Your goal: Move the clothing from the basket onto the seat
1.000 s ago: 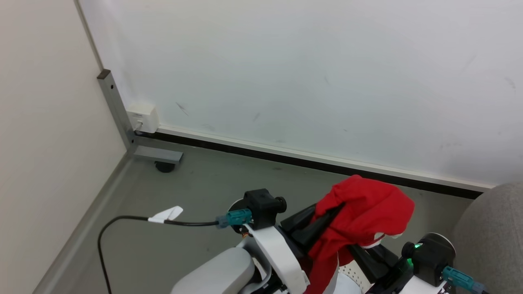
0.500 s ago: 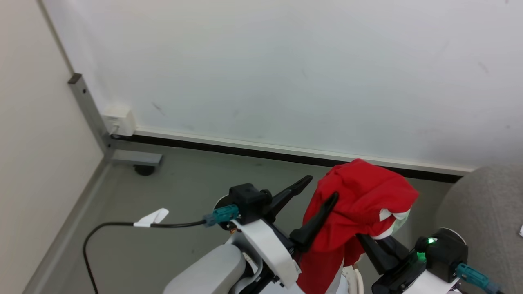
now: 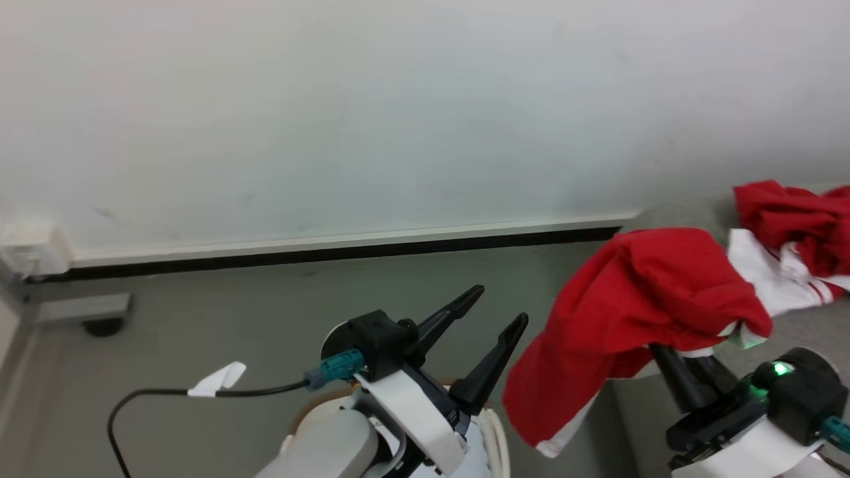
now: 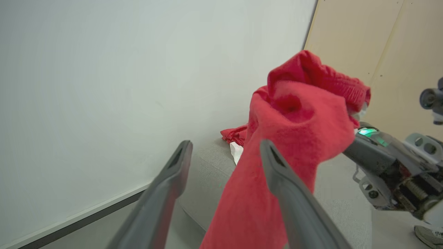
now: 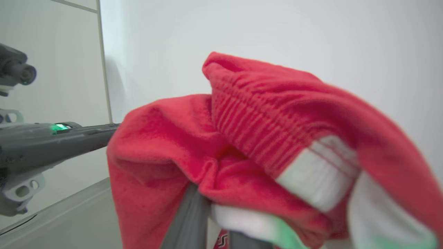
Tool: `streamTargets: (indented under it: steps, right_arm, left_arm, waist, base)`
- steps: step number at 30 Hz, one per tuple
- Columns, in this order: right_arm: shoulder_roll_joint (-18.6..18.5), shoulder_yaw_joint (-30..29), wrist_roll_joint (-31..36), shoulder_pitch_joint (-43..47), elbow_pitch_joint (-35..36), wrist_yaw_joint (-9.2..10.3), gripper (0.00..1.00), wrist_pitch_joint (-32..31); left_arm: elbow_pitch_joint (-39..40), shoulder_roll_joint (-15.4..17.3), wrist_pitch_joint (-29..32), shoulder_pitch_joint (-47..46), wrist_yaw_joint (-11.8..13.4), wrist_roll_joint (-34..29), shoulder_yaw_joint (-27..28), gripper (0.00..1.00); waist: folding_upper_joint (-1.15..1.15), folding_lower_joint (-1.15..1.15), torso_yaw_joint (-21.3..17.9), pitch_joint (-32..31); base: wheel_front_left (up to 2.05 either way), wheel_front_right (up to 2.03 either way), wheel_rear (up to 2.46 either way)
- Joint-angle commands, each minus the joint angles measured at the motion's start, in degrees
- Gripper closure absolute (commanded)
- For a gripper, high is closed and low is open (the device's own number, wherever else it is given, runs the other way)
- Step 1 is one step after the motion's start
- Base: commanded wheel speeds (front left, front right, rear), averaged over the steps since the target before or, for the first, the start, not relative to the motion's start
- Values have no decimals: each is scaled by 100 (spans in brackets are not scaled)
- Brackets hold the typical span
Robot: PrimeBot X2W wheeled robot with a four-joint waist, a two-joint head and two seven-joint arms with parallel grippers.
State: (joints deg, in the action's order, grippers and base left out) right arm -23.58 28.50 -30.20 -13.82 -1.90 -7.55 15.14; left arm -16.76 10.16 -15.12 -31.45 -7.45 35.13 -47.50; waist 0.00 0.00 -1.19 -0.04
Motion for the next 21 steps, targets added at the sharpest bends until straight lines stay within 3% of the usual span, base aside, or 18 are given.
streamTargets:
  steps: [1,11,21]
  right_arm:
    - [-63,-112,83,87,53,13,100,0]
    - [-222,-921,352,574,334,14,100,0]
    - [-122,-1389,471,867,492,13,100,0]
  left_arm:
    - [-4,36,-3,95,15,-147,25,0]
    - [-42,-51,-4,270,3,-491,-20,0]
    - [-27,-94,-4,288,0,-695,-185,0]
  waist:
    - [0,0,-436,91]
    - [0,0,-1252,272]
    - [0,0,-1512,481]
  base:
    - [0,0,0]
    - [0,0,0]
    - [0,0,0]
